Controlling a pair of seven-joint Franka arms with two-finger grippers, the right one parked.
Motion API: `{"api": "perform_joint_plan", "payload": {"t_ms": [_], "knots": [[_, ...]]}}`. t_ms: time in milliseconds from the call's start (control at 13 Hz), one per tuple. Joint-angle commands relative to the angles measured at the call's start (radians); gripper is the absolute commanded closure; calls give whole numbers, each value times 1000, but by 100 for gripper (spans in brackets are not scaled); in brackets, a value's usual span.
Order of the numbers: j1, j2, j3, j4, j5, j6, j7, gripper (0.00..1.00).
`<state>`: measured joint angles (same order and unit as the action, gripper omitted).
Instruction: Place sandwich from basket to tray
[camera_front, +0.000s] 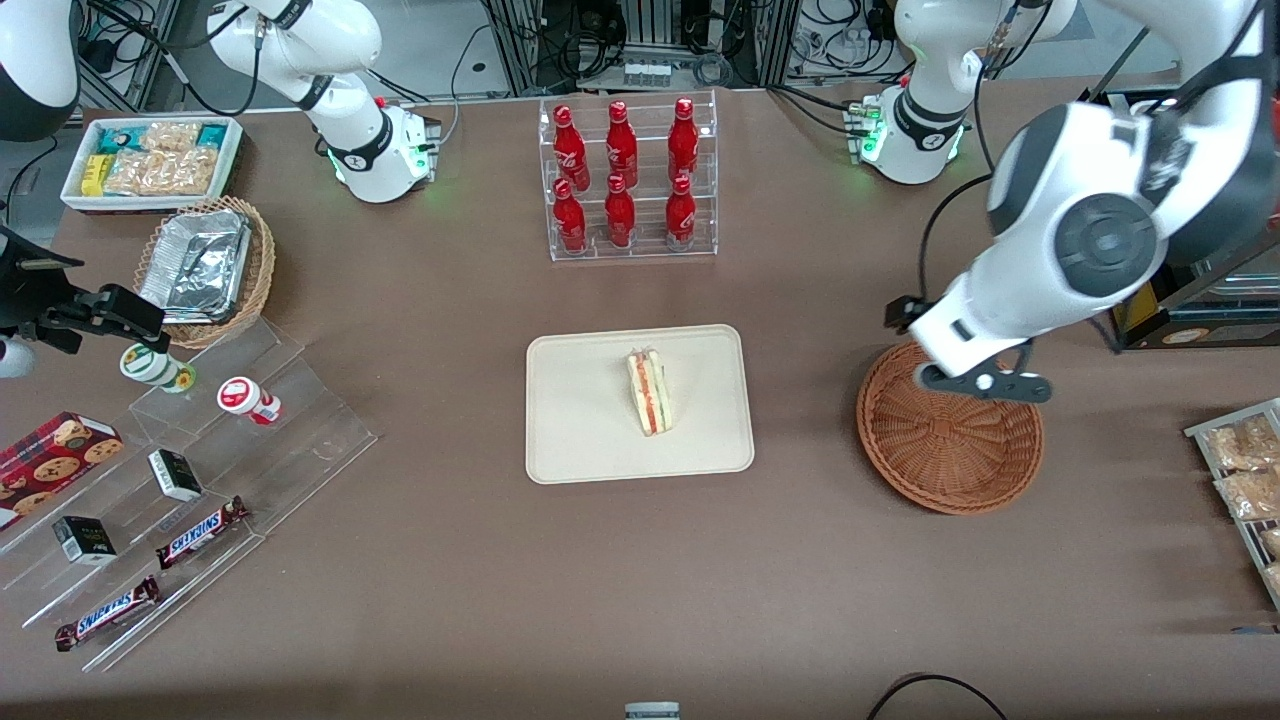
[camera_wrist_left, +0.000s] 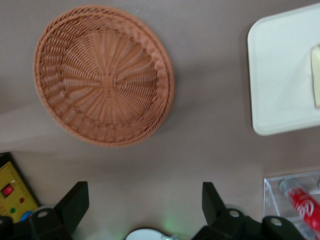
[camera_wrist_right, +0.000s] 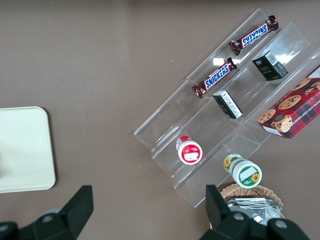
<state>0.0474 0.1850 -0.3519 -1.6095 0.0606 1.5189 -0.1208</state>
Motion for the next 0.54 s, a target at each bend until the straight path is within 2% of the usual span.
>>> {"api": "perform_joint_plan", "payload": {"t_ms": [0, 154, 308, 462], "knots": [[11, -111, 71, -38, -30, -64, 104, 0], [11, -153, 106, -21, -31, -133, 151, 0], [-43, -192, 193, 8, -31, -212, 178, 0], [-41, -212, 220, 26, -62, -246, 179, 0]]}}
